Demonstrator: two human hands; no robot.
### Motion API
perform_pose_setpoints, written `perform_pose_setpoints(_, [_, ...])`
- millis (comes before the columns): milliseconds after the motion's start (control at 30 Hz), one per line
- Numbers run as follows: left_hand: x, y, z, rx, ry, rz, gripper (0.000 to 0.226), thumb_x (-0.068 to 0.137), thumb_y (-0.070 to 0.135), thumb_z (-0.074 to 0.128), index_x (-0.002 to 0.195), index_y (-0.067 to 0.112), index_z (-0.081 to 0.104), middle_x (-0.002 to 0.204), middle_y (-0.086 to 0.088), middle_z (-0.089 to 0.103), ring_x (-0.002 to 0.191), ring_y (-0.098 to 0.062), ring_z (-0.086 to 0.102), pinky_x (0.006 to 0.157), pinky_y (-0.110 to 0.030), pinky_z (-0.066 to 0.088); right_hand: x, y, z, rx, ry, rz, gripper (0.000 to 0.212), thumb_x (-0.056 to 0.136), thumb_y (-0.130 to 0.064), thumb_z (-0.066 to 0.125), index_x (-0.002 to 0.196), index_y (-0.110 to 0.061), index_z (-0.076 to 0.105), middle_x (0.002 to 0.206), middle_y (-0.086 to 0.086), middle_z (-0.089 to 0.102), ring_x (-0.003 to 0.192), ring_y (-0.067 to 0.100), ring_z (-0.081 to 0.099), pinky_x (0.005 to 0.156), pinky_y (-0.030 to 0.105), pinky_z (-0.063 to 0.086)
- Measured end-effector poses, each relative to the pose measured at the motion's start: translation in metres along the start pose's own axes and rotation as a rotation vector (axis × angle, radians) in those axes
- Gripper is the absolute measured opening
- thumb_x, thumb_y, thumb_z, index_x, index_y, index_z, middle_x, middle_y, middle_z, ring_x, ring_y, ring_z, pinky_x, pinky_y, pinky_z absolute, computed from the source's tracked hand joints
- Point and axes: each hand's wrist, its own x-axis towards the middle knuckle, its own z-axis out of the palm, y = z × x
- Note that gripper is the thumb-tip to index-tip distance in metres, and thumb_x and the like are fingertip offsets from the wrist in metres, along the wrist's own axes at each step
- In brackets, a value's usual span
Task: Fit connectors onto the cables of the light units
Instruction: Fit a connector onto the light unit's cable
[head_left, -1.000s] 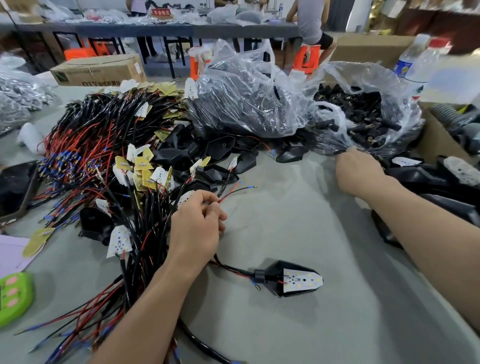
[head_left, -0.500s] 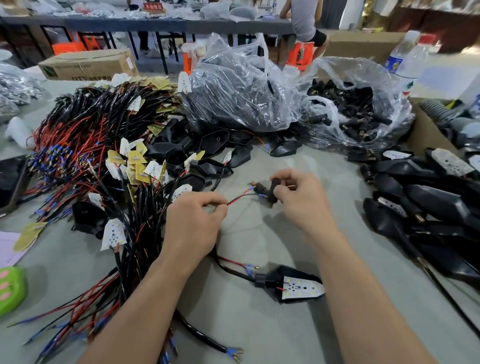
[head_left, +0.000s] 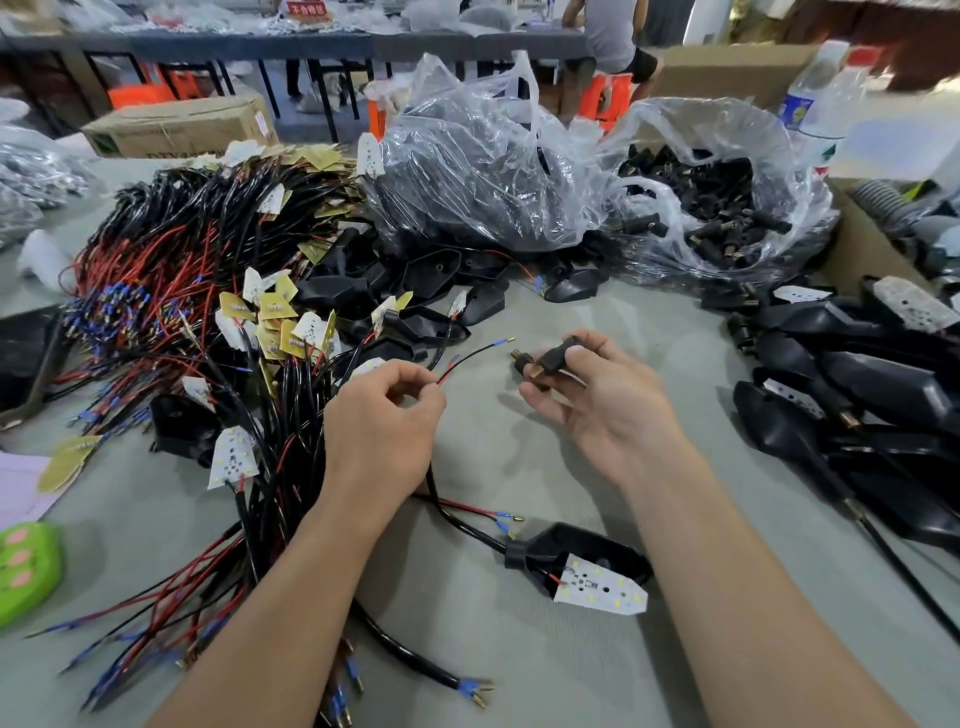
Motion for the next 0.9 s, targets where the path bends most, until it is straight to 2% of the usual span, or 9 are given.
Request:
perform_pose_setpoints(67, [0.000,-0.001,-0.001,-0.022,-0.013,-0.007,0.011,0.084,0.027,0.071,0.073,0.029,0.070,0.068,0.013,0.068,0.062,-0.007,0.060,0.057,-0.009,0.042,0.001,0.001,-0.002,-0.150,-0.015,-0.072,0.034,0.097,0.010,0.045,0.095,-0.013,0.070,0.085,0.011,0.060,0.076,0.021,0.067,0.068,0.037,0.063])
perform_pose_setpoints(133, [0.000,-0.002,0.000,-0.019,-0.046,0.016,0.016,0.086,0.035,0.072,0.072,0.029,0.069,0.068,0.011,0.066,0.063,-0.009,0.058,0.057,-0.011,0.042,0.001,0.005,-0.002,-0.392,-0.024,-0.188,0.045,0.094,0.013,0.048,0.088,-0.021,0.078,0.082,0.002,0.058,0.069,0.012,0.059,0.069,0.029,0.057])
perform_pose_setpoints(233, [0.001,-0.005,0.002,0.027,-0.107,0.065,0.017,0.086,0.039,0.073,0.073,0.032,0.067,0.068,0.015,0.062,0.058,-0.005,0.054,0.055,-0.015,0.043,0.001,0.012,0.001,-0.570,-0.039,-0.309,0.046,0.091,0.012,0.054,0.089,-0.026,0.079,0.075,-0.004,0.055,0.067,0.012,0.047,0.063,0.022,0.045])
perform_pose_setpoints(333, [0.003,-0.008,0.004,0.023,-0.164,0.075,0.013,0.089,0.035,0.073,0.078,0.033,0.068,0.076,0.026,0.058,0.058,-0.008,0.054,0.061,-0.039,0.055,0.003,0.011,0.000,-0.508,-0.011,-0.317,0.038,0.086,0.016,0.059,0.093,-0.018,0.076,0.069,-0.006,0.057,0.061,0.010,0.049,0.057,0.018,0.044])
perform_pose_setpoints(367, [0.004,-0.008,0.004,0.025,-0.168,0.081,0.012,0.090,0.033,0.072,0.079,0.033,0.068,0.078,0.027,0.058,0.058,-0.010,0.054,0.062,-0.041,0.055,0.004,0.010,-0.002,-0.474,0.007,-0.299,0.036,0.085,0.017,0.060,0.091,-0.016,0.075,0.067,-0.007,0.061,0.057,0.008,0.052,0.056,0.017,0.045])
perform_pose_setpoints(500, [0.005,-0.012,0.003,0.016,-0.151,0.126,0.016,0.093,0.028,0.070,0.079,0.035,0.066,0.087,0.025,0.060,0.068,-0.002,0.055,0.061,-0.029,0.045,0.006,0.004,-0.011,-0.416,0.014,-0.224,0.031,0.081,0.018,0.065,0.079,-0.012,0.074,0.064,-0.005,0.071,0.055,0.004,0.062,0.057,0.014,0.048])
perform_pose_setpoints(600, [0.005,-0.013,0.003,0.021,-0.154,0.116,0.015,0.094,0.029,0.069,0.080,0.035,0.066,0.084,0.015,0.063,0.069,-0.004,0.054,0.063,-0.032,0.045,0.005,0.004,-0.014,-0.439,-0.016,-0.213,0.035,0.080,0.017,0.067,0.074,-0.016,0.077,0.066,-0.003,0.074,0.058,0.002,0.064,0.057,0.012,0.047])
perform_pose_setpoints(733, [0.005,-0.012,0.002,0.051,-0.151,0.103,0.014,0.094,0.030,0.069,0.082,0.036,0.066,0.090,0.012,0.064,0.083,-0.007,0.057,0.069,-0.027,0.039,0.005,0.005,-0.014,-0.467,-0.079,-0.193,0.042,0.080,0.018,0.065,0.066,-0.019,0.080,0.075,0.001,0.077,0.066,0.006,0.067,0.060,0.014,0.050])
perform_pose_setpoints(900, [0.004,-0.012,0.002,0.064,-0.175,0.091,0.013,0.094,0.034,0.068,0.082,0.038,0.065,0.094,0.007,0.064,0.077,-0.016,0.057,0.071,-0.033,0.043,0.007,-0.001,-0.018,-0.431,-0.070,-0.200,0.046,0.081,0.019,0.062,0.059,-0.019,0.077,0.071,-0.003,0.074,0.073,0.010,0.064,0.074,0.021,0.050])
